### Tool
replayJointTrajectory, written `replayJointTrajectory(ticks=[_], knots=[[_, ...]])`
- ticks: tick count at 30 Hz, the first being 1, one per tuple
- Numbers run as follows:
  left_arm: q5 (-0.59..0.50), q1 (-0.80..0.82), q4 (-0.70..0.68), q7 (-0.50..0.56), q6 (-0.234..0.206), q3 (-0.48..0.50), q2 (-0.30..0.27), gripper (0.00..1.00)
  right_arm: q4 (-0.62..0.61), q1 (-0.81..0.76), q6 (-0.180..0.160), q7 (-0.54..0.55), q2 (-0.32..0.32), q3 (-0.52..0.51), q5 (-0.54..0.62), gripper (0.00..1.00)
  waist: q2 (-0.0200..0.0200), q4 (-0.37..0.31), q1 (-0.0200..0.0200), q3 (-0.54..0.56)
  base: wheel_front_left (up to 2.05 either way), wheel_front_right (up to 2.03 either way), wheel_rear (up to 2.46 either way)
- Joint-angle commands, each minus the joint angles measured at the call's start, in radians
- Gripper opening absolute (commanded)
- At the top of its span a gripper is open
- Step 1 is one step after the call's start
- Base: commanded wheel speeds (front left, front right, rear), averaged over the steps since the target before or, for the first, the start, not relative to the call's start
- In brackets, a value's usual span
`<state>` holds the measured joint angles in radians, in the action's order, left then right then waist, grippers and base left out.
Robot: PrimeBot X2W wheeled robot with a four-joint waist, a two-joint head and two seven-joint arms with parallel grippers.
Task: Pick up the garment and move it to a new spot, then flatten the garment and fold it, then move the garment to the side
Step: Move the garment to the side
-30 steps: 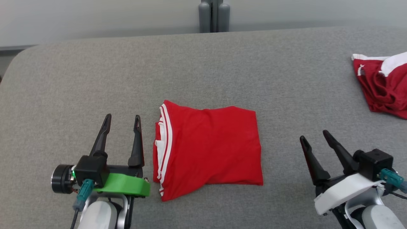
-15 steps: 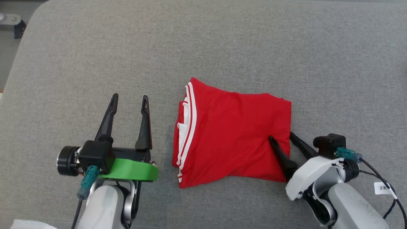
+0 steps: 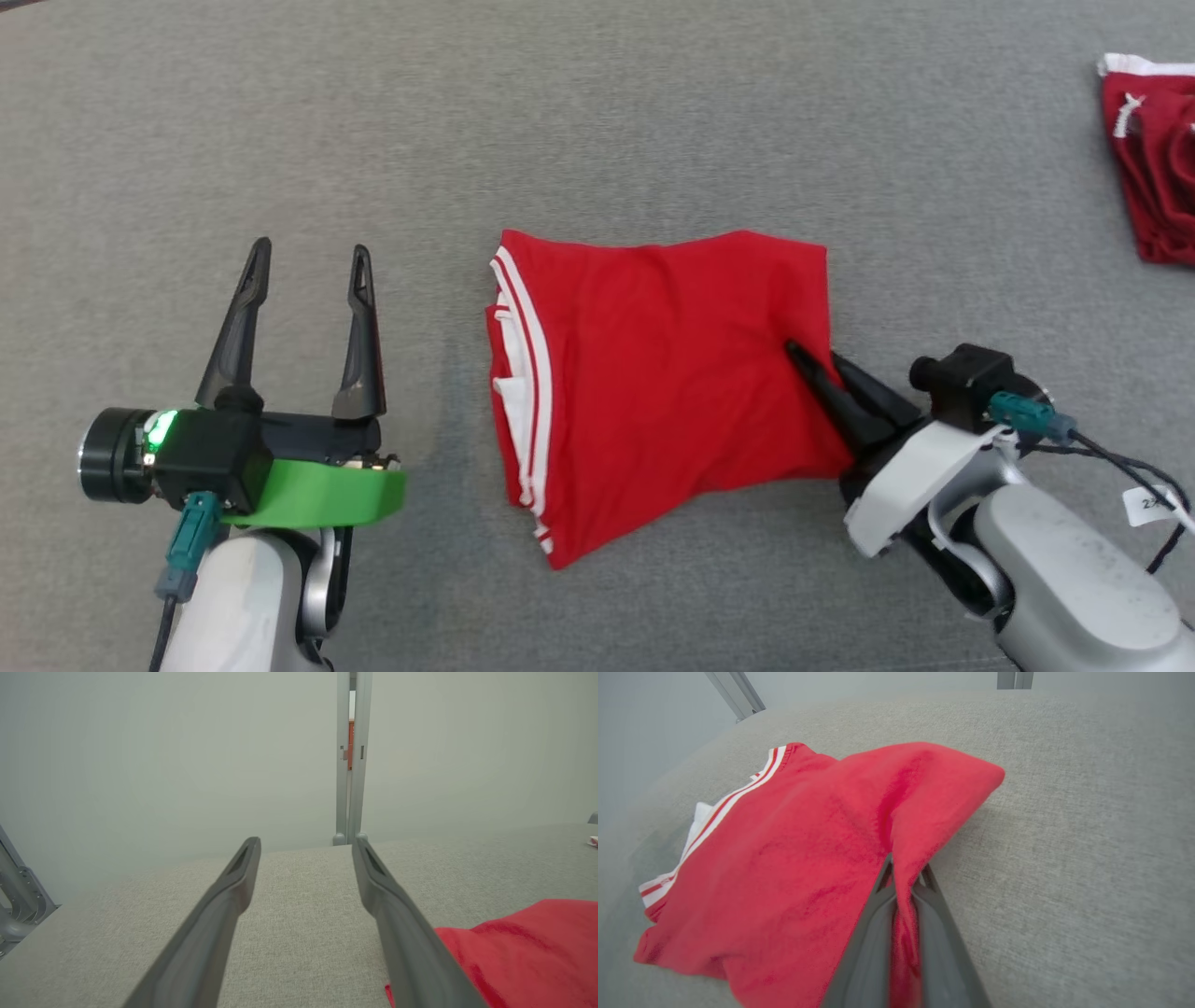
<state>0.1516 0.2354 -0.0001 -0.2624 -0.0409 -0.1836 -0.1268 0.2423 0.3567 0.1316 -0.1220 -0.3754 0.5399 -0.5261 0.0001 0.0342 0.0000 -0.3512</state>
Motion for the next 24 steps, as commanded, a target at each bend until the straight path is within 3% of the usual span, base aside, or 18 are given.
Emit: replayJointTrajectory(ticks=[1,6,10,17,24], knots=[[-0.014,0.001,-0.012,-0.002,0.001,0.003,-0.014,1.0,0.004,0.015,-0.002,-0.018,-0.027,-0.013,-0.001,0.0,-0.0001,-0.149,0.0,-0.05,0.0,0.0,0.0],[-0.035,0.034,-0.072,0.018,0.021,-0.027,-0.039,1.0,0.029,0.06,-0.002,-0.064,-0.094,-0.048,-0.032,0.0,-0.0001,-0.248,0.0,-0.096,0.0,0.0,0.0],[-0.055,0.063,-0.121,0.053,0.041,-0.067,-0.044,1.0,0.064,0.116,-0.002,-0.08,-0.147,-0.082,-0.051,0.0,-0.0001,-0.279,0.0,-0.148,0.0,0.0,0.0],[-0.085,0.144,-0.193,0.101,0.073,-0.114,-0.058,1.0,0.123,0.292,-0.002,-0.102,-0.259,-0.131,-0.072,0.0,-0.0001,-0.276,0.0,-0.278,0.0,0.0,0.0],[-0.101,0.21,-0.222,0.113,0.091,-0.14,-0.062,1.0,0.269,0.458,-0.002,-0.121,-0.395,-0.255,-0.102,0.0,-0.0001,-0.226,0.0,-0.384,0.0,0.0,0.0]])
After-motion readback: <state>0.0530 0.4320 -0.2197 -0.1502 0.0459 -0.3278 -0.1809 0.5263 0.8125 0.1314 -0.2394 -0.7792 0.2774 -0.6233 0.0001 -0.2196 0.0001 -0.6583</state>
